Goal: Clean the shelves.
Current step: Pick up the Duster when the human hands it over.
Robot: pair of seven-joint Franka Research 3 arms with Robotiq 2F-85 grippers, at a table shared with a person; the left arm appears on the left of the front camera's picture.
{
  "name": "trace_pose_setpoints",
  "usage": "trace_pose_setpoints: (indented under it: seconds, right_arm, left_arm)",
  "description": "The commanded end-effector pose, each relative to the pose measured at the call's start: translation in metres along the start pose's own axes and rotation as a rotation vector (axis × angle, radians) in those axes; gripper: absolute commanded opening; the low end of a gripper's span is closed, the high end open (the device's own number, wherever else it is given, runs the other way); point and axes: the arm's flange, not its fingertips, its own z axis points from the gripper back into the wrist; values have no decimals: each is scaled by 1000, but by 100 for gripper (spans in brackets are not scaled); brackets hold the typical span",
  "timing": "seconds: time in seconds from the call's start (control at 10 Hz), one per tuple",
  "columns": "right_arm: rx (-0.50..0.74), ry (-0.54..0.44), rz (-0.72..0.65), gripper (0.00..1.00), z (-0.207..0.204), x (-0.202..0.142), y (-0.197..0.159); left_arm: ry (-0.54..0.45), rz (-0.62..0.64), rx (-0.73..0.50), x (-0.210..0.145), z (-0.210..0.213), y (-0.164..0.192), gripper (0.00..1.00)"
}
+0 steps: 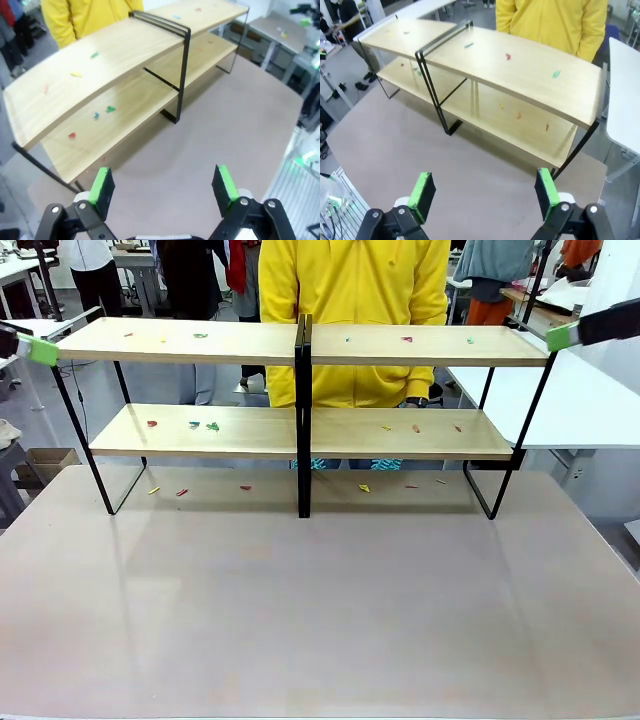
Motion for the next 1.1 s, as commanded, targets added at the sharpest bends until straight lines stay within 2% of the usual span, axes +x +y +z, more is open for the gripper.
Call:
trace_pose_setpoints:
  seconds: [0.0, 0.1, 0.3, 0.8, 0.9, 1.0]
  right_arm:
    - [36, -27, -17, 100, -3, -11, -1]
    - [36, -34, -24, 100, -5, -9, -4]
    - [45, -26, -23, 100, -10, -8, -7]
    - [44, -32, -8, 100, -11, -7, -6]
    - [42, -30, -7, 100, -12, -7, -5]
    - [43, -30, -11, 100, -12, -7, -6]
  left_arm:
    - [3, 84, 54, 11, -13, -18, 100]
    - [4, 109, 80, 14, -13, -22, 100]
    - [-60, 114, 150, 14, -2, -32, 100]
    - [-2, 130, 229, 18, -4, -36, 100]
    - [-34, 93, 173, 29, -1, -27, 100]
    - [-34, 93, 173, 29, -1, -27, 100]
